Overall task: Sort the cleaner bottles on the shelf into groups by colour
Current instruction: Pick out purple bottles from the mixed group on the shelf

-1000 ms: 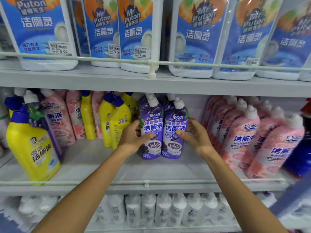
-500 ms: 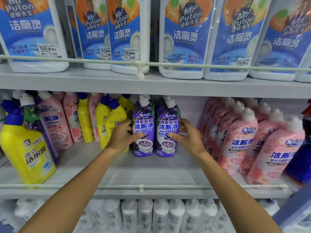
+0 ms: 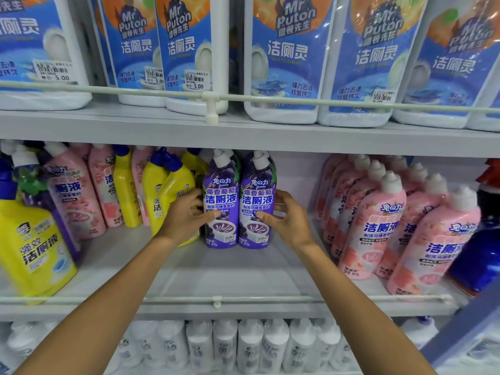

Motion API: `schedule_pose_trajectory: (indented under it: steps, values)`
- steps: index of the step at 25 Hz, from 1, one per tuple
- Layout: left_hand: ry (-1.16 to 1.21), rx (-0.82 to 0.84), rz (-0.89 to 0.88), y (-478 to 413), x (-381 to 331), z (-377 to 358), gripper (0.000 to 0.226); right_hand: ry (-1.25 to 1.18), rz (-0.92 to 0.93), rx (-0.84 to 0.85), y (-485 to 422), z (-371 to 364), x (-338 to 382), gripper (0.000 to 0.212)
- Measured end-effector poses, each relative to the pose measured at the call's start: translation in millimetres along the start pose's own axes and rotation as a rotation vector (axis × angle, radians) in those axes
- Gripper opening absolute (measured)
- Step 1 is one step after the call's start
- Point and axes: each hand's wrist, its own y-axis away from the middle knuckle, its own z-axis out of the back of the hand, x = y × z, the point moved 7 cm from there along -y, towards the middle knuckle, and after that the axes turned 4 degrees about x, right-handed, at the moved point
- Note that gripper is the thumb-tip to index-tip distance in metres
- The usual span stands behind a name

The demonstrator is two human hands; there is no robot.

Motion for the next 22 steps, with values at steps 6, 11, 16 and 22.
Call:
schedule_pose_trajectory:
  steps: [6, 11, 16, 22]
  values:
    - [0.039, -0.009, 0.025, -0.2, 5.5, 4.1, 0.041, -0.018, -0.012, -0.003, -0.6, -6.3, -5.6, 0.062]
    - [0.077, -0.029, 0.007, 2.4, 4.8, 2.5, 0.04, -0.02, -0.019, -0.003, 0.0, -5.9, -7.3, 0.064]
    - [0.127, -0.086, 0.044, 8.7, 7.5, 3.2, 0.04, -0.04, -0.029, -0.012, 3.7, -7.1, -8.2, 0.066]
    - [0.133, -0.143, 0.099, 12.9, 13.8, 5.7, 0.04, -0.043, -0.046, -0.021, 5.6, -7.1, -10.5, 0.064]
